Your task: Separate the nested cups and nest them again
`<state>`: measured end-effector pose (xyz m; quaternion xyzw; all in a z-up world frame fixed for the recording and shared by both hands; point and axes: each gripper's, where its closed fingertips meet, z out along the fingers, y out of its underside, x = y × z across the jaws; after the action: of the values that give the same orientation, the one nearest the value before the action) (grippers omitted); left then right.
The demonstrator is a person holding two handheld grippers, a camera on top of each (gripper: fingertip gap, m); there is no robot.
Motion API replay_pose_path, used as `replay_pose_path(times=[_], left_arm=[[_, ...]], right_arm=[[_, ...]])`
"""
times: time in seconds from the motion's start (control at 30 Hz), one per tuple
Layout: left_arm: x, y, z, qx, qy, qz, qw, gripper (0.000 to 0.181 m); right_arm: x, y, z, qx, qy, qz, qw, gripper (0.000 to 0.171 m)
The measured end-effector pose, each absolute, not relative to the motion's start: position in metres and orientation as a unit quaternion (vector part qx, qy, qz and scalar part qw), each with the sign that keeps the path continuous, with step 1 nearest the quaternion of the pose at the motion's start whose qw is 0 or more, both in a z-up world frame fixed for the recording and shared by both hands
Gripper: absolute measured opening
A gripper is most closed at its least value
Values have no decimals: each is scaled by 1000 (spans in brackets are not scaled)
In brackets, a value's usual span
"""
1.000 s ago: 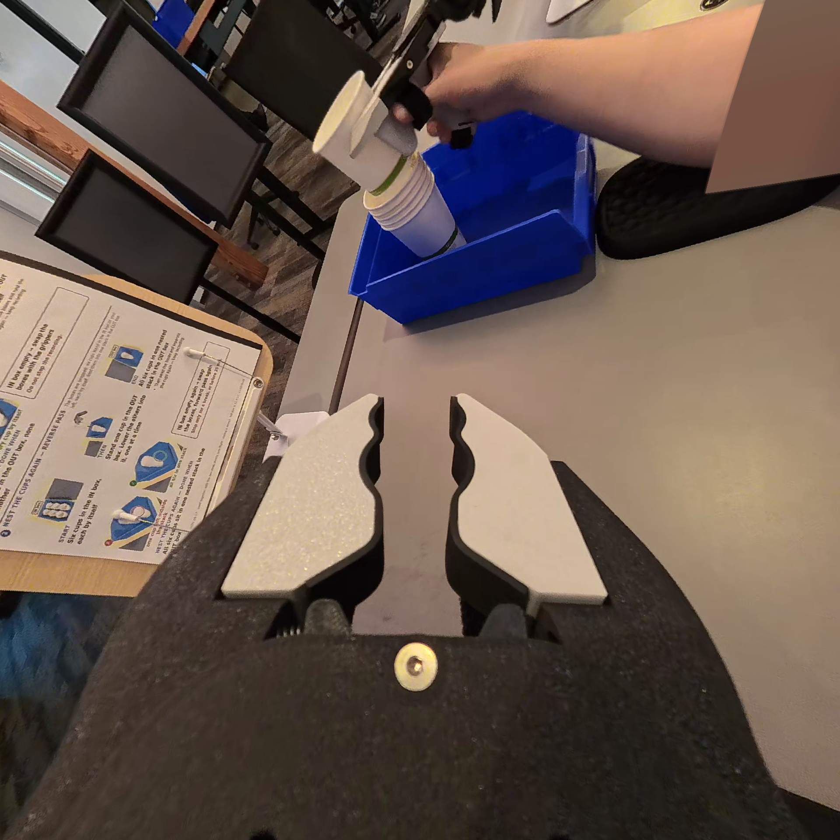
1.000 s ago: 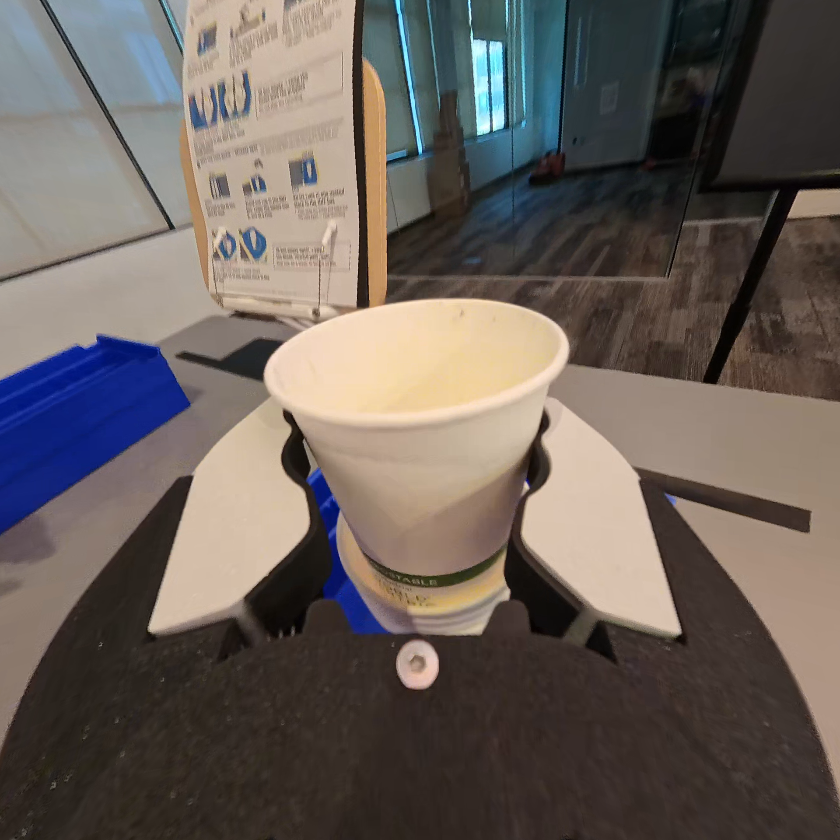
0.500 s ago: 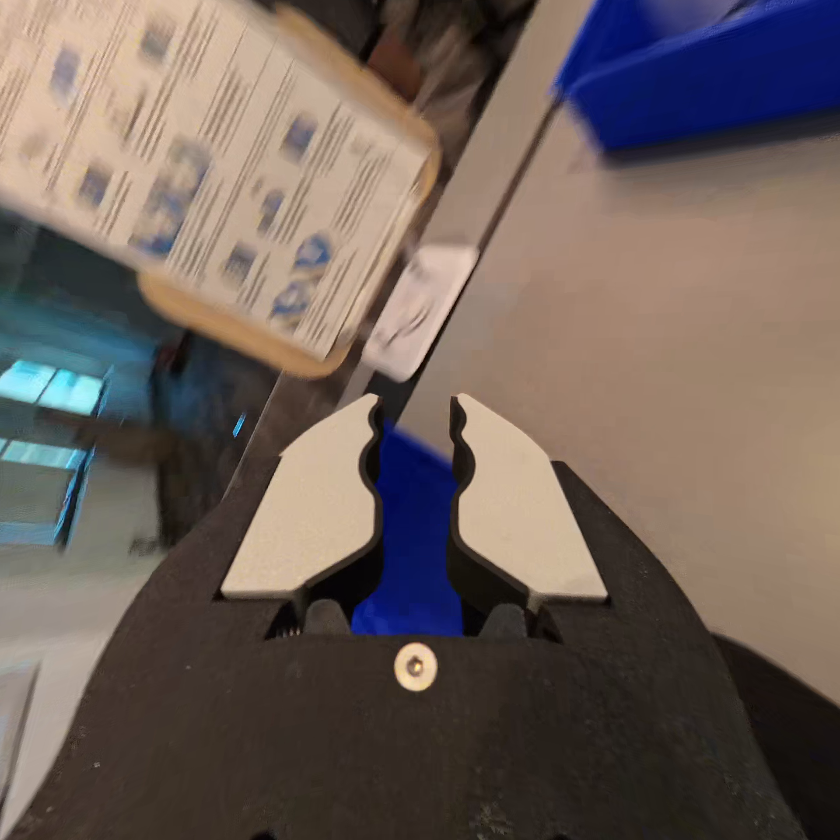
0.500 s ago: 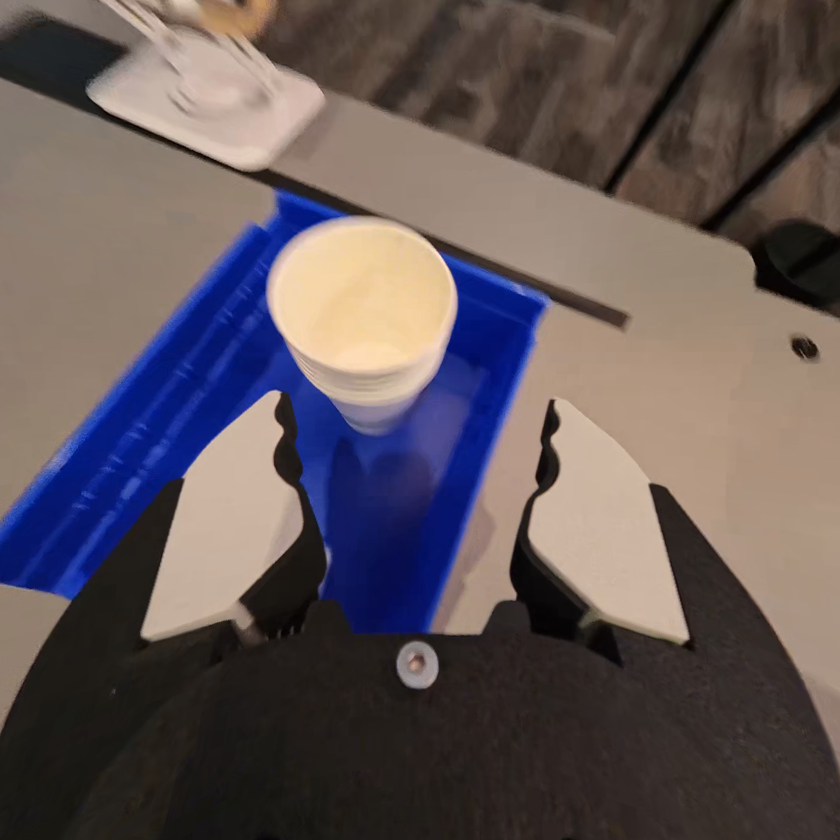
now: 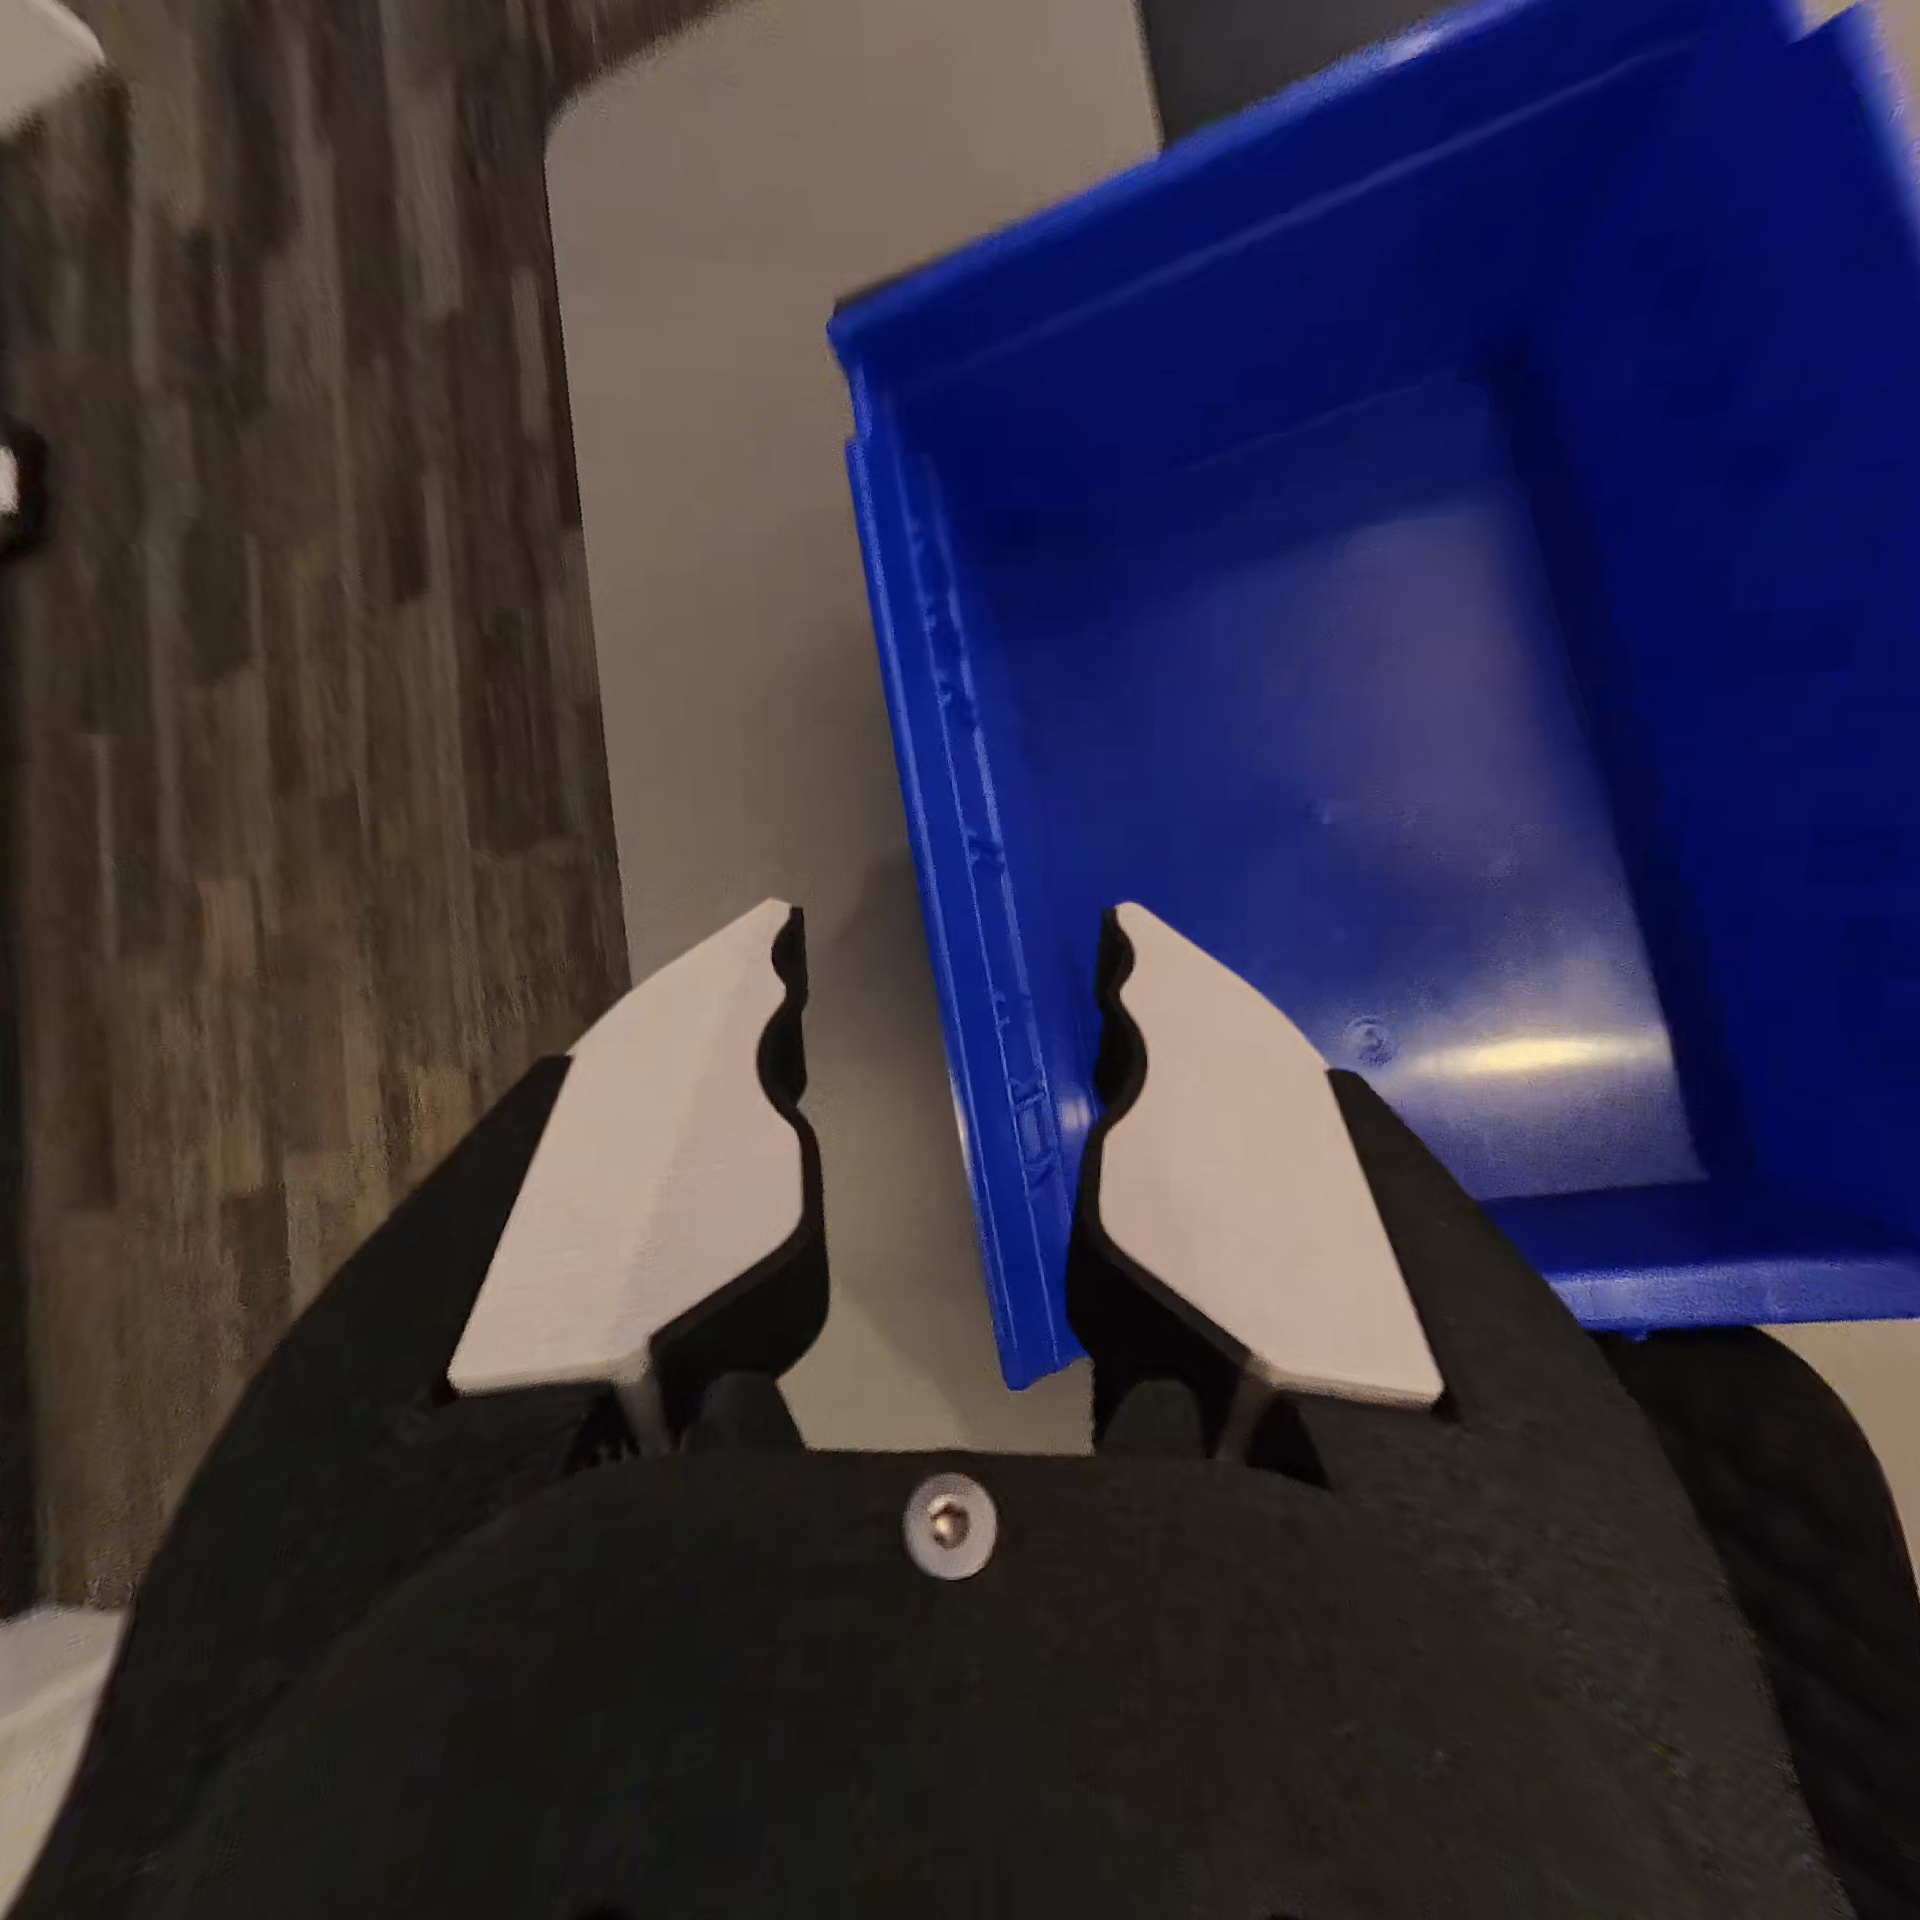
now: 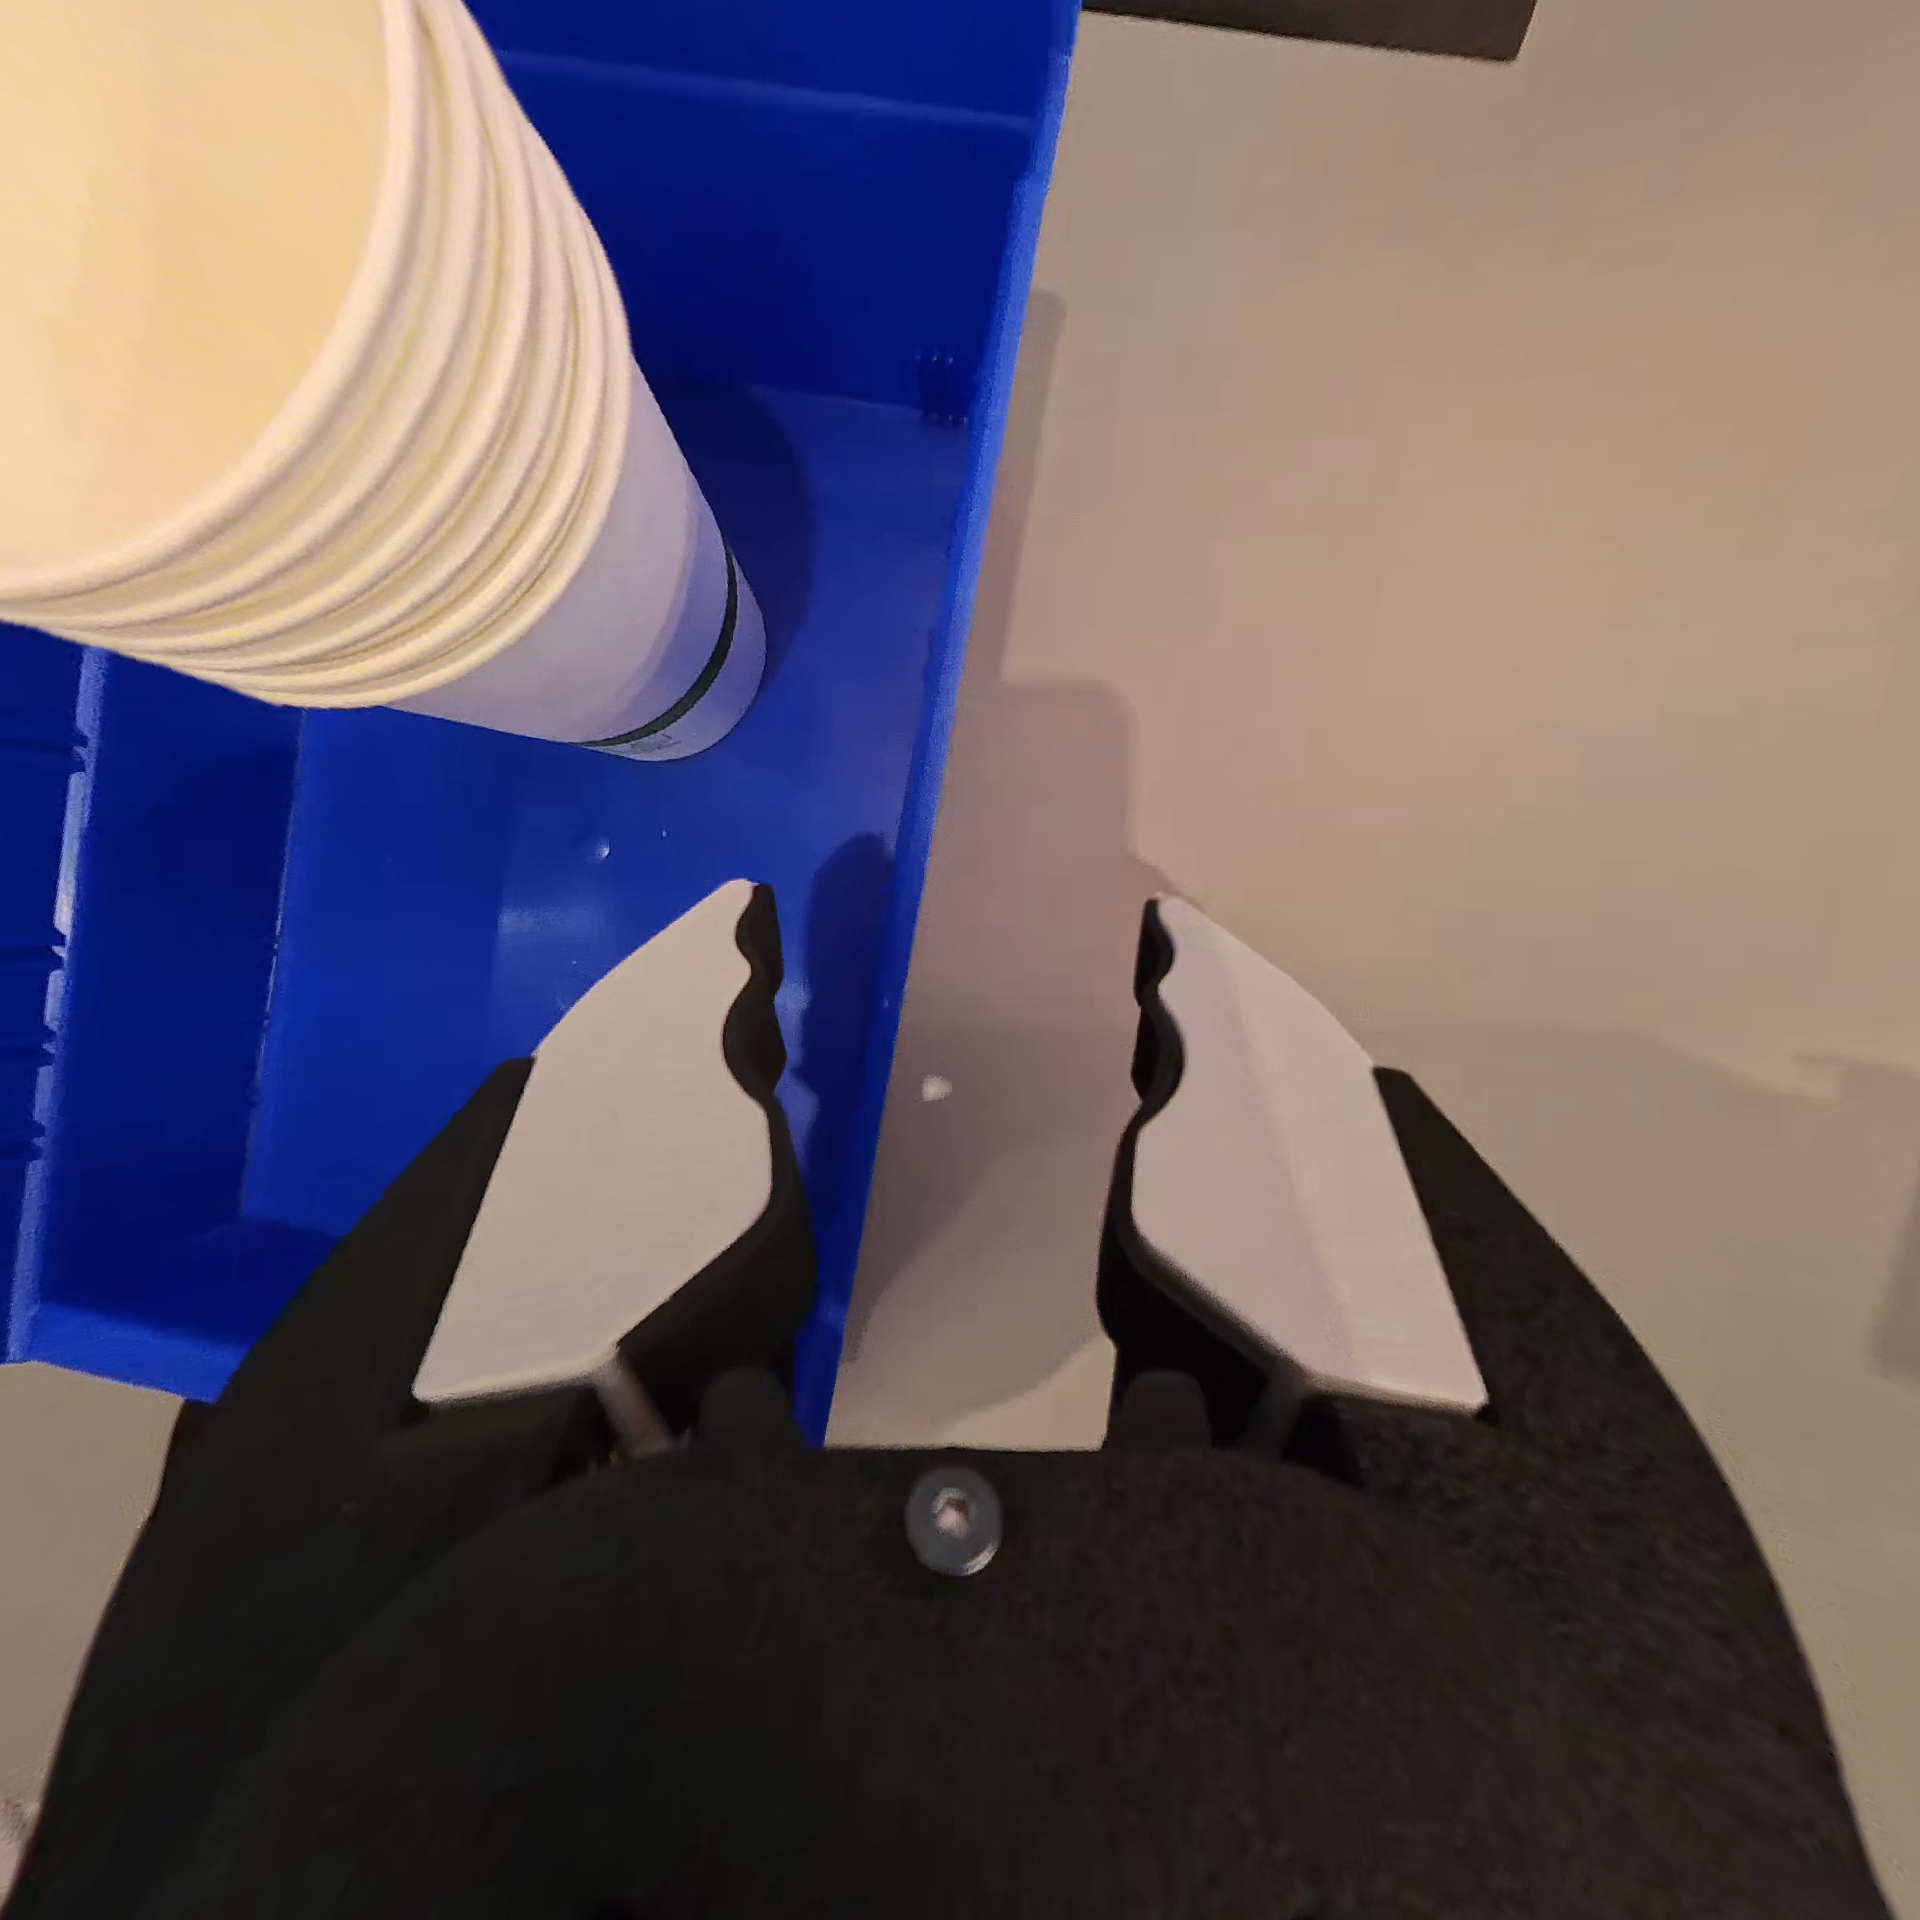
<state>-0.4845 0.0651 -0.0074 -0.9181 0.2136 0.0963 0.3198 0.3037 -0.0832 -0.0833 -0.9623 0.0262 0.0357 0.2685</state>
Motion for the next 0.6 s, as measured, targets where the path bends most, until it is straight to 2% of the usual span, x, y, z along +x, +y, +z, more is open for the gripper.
replay_pose_path(times=[0.17, 0.3, 0.47, 0.6], left_arm=[[-495, 65, -39, -950, 169, 57, 256, 51], [-501, 59, -61, -967, 152, 36, 203, 49], [-505, 56, -77, -975, 146, 30, 167, 44], [-505, 54, -86, -978, 147, 26, 147, 41]], right_arm=[[301, -87, -90, -967, 39, 54, 245, 52], [297, -86, -91, -969, 46, 57, 237, 48], [294, -83, -91, -968, 55, 60, 236, 36], [292, -83, -93, -970, 59, 65, 226, 35]])
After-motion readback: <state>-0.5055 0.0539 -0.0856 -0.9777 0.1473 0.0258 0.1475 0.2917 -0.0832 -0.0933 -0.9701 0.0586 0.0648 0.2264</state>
